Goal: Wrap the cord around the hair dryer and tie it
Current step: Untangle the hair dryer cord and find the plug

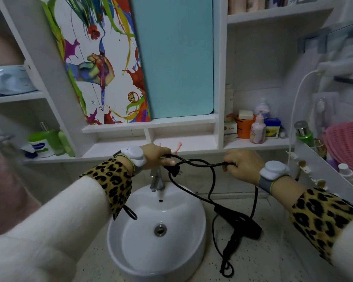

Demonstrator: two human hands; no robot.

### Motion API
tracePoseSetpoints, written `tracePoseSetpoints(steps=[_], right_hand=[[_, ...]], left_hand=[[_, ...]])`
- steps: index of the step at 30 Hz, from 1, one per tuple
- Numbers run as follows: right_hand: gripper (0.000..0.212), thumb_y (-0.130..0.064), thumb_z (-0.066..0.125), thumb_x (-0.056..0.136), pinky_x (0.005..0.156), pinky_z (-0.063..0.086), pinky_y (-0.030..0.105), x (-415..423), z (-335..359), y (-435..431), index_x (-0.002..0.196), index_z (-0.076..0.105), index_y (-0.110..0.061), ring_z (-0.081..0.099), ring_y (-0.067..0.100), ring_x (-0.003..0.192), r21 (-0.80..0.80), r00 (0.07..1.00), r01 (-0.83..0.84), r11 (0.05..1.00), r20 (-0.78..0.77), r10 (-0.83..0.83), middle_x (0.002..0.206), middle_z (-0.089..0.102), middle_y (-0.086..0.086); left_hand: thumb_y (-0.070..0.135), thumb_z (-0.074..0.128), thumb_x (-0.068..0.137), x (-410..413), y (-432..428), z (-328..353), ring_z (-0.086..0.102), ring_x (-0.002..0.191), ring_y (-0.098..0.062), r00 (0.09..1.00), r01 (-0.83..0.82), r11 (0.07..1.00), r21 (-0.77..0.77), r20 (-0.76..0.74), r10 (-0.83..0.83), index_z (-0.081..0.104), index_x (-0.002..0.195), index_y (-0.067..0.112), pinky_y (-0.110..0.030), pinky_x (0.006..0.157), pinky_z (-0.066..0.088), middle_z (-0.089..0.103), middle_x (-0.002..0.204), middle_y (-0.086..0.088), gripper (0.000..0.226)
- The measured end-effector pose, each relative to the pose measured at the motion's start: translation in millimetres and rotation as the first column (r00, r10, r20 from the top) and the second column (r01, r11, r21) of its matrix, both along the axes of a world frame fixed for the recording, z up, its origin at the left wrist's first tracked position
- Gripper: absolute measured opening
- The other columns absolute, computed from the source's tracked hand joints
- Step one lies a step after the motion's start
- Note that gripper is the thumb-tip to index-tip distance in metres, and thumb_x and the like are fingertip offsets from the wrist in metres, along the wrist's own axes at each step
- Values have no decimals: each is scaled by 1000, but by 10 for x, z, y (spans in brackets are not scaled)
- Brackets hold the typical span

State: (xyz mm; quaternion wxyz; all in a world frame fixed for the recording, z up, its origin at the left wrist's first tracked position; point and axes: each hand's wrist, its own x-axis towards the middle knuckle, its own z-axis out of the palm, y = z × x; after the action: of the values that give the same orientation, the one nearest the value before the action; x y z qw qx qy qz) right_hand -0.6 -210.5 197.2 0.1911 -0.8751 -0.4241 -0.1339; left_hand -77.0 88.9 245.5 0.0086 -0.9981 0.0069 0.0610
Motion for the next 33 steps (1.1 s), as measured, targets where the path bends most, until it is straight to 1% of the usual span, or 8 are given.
tracePoseSetpoints(steps=[4, 8, 13, 18, 23, 27, 30, 33], right_hand=[[16, -14, 59, 82, 70, 53, 41, 48, 41, 19, 84, 73, -20, 62, 24, 83, 14, 999, 33, 999, 21, -34, 89, 68, 2], [17, -16, 59, 82, 65, 52, 39, 16, 42, 89, 87, 74, -21, 62, 24, 82, -5, 989, -12, 1000, 149, 12, 93, 67, -1], [14, -17, 61, 82, 62, 53, 37, -8, 101, 121, 85, 74, -22, 62, 23, 79, -88, 970, -61, 994, 229, 80, 93, 68, -3], [21, -10, 61, 74, 58, 52, 34, -72, 210, 224, 78, 75, -24, 64, 21, 82, 42, 965, -69, 997, 255, 56, 87, 72, -7], [31, -51, 55, 83, 81, 39, 36, -39, 342, 321, 103, 69, -34, 52, 25, 106, 76, 936, 227, 971, 257, -239, 103, 69, -4], [66, -81, 30, 78, 81, 36, 39, -24, 406, 324, 105, 67, -34, 49, 28, 107, -56, 878, 427, 902, 263, -399, 106, 65, 1], [74, -86, 25, 73, 78, 45, 35, -45, 453, 330, 88, 71, -31, 59, 25, 92, -65, 939, 345, 937, 32, -343, 94, 70, -1], [45, -64, 56, 80, 75, 56, 36, -62, 508, 333, 83, 74, -22, 66, 23, 81, 127, 905, 245, 961, -385, -180, 85, 73, 0]], left_hand=[[50, 66, 85, -159, -108, 52, 62, 91, -21, 979, 48, 995, 90, -203, -29, 68, 108, 19, -32, 78, 50, 69, 100, 0, 38], [42, 66, 88, -184, -319, 82, 67, 94, -14, 913, 122, 936, 331, -407, 25, 70, 114, 23, -18, 62, 42, 73, 109, 6, 32], [30, 64, 89, -239, -349, 148, 66, 84, -30, 946, 318, 684, 657, -168, -278, 63, 107, 17, -35, 76, 57, 69, 92, -4, 22], [20, 60, 92, -259, -201, 98, 64, 77, -31, 726, 484, 569, 665, 58, -685, 54, 125, 18, -38, 59, 57, 63, 94, -9, 34], [18, 75, 79, -304, -193, -149, 65, 67, -27, 554, 470, 765, 440, 528, -644, 72, 98, 12, -30, 47, 50, 68, 81, -6, 20], [9, 65, 86, -261, -278, -461, 62, 78, -28, 694, 442, 886, -142, 680, -237, 71, 86, 11, -40, 69, 52, 69, 80, -6, 7], [8, 60, 93, -266, -449, -637, 67, 96, -11, 924, 271, 631, -727, 380, 41, 74, 87, 26, -23, 89, 51, 74, 93, 6, 23], [8, 57, 96, -229, -602, -767, 65, 75, -1, 969, 149, 373, -916, 210, 128, 73, 87, 18, -12, 75, 49, 74, 79, 12, 20]])
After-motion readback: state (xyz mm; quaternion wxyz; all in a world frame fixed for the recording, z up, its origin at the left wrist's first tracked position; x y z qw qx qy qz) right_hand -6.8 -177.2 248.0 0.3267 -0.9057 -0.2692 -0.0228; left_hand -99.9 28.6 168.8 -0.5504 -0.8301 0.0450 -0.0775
